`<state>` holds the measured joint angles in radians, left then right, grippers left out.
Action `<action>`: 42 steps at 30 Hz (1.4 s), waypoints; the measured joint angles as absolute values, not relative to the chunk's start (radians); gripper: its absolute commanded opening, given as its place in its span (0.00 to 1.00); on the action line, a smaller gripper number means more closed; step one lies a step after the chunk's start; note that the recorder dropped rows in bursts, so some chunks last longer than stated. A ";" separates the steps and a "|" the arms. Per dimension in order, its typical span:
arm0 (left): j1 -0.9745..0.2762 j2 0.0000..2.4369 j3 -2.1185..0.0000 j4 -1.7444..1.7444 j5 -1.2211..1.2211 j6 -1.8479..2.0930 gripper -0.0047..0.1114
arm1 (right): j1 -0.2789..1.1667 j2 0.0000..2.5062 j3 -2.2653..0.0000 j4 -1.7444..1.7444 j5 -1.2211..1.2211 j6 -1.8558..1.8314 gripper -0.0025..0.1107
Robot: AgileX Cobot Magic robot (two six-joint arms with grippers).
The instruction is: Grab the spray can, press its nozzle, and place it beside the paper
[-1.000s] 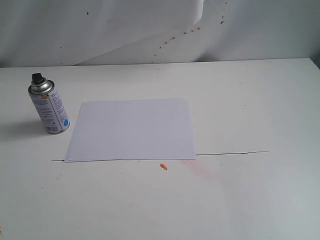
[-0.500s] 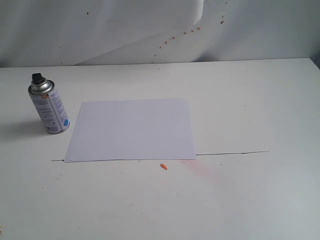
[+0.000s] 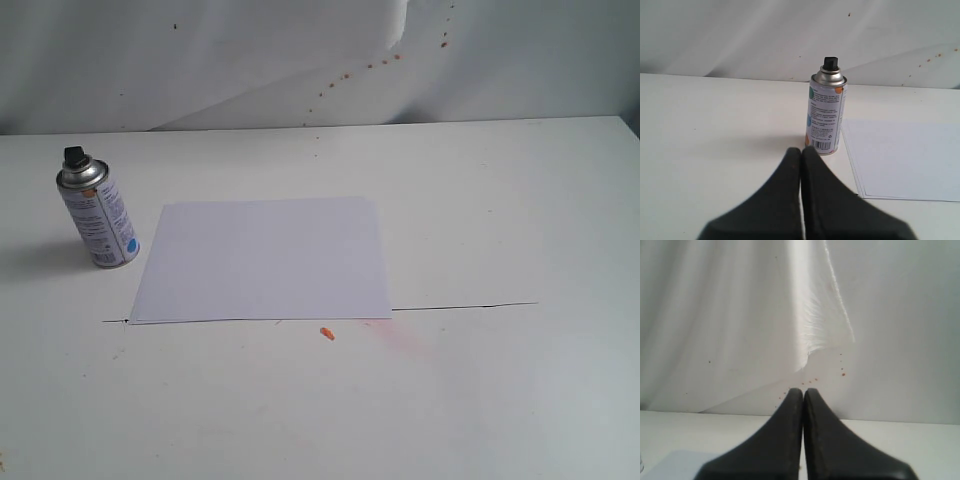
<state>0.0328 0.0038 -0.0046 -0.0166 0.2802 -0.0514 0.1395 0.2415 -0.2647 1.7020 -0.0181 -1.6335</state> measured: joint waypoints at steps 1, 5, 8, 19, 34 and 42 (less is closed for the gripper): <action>0.033 0.004 -0.005 -0.017 0.280 -0.051 0.04 | 0.140 0.242 -0.265 1.653 -0.008 -1.599 0.02; 0.033 0.004 -0.005 -0.017 0.280 -0.051 0.04 | 0.140 0.242 -0.263 1.207 0.023 -1.194 0.02; 0.033 0.004 -0.005 -0.017 0.280 -0.051 0.04 | 0.140 0.242 -0.243 0.750 0.018 -0.768 0.02; 0.033 0.004 -0.005 -0.017 0.280 -0.051 0.04 | 0.140 0.175 -0.108 0.123 0.087 -0.148 0.02; 0.033 0.004 -0.005 -0.017 0.278 -0.051 0.04 | 0.108 0.108 -0.003 0.119 0.150 -0.146 0.02; 0.033 0.004 -0.005 -0.017 0.276 -0.051 0.04 | 0.098 0.009 -0.003 0.108 0.218 -0.146 0.02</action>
<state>0.0328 0.0038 -0.0046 -0.0166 0.2763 -0.0514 0.0977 0.0085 -0.0031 0.1077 0.2177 -0.1457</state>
